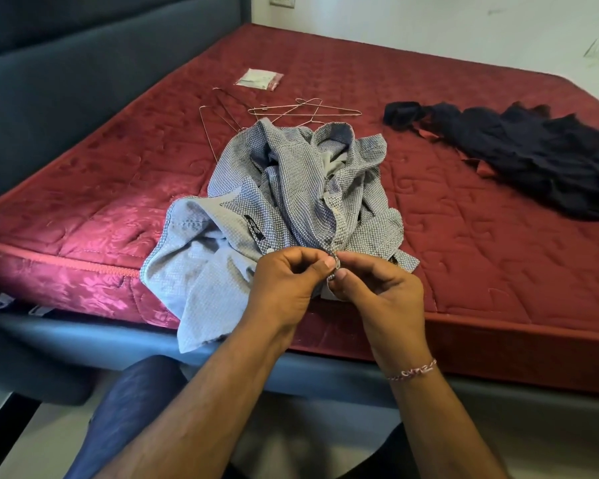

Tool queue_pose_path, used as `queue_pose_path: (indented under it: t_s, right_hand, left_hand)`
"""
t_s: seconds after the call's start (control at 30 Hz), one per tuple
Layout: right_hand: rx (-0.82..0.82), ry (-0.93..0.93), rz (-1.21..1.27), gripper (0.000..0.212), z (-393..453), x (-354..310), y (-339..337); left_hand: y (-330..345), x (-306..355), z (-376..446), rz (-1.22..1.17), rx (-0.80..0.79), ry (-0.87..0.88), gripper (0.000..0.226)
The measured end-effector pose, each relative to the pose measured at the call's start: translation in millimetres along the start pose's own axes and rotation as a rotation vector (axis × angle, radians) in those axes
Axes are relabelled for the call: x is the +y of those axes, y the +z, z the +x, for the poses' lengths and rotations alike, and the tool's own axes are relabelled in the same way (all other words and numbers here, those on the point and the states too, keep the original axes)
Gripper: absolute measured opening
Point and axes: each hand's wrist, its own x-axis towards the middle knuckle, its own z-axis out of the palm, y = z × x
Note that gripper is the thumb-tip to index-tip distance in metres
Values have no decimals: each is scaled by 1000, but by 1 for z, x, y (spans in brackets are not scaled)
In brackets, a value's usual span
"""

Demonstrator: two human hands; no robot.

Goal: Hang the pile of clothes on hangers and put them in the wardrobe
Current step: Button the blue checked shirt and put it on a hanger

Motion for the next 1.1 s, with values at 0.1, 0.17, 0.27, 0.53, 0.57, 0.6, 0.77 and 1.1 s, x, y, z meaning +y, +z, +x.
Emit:
queue_pose_path:
  t_s: [0.1,0.17,0.27,0.53,0.57,0.6,0.77,1.1]
  right_hand:
    - [28,33,49,17,-1,0,0]
    - [73,61,90,14,-2,0,2]
    - [157,89,105,8,-2,1,6]
    - [96,105,104,8,3,-9,3]
    - [85,94,103,8,3,-9,3]
    - [73,74,93,9,3,-10,4]
    - [106,-206,-189,10,3,2,6]
    - [131,-139,-96,10,4,8,14]
  left_hand:
    - [2,-4,-1,198,4,84,17]
    - [5,-7,-2,399,9,153,12]
    - [12,-11,-4,620,-1,240,12]
    - [10,12,-6,248,-126,-65,15]
    - [10,15,-6,184,-129,-96,16]
    - [10,17,-7,136,-117,-116,20]
    - [18,20,-13,-112,-48,-195,26]
    - [24,16,-12,-293,24,-244,14]
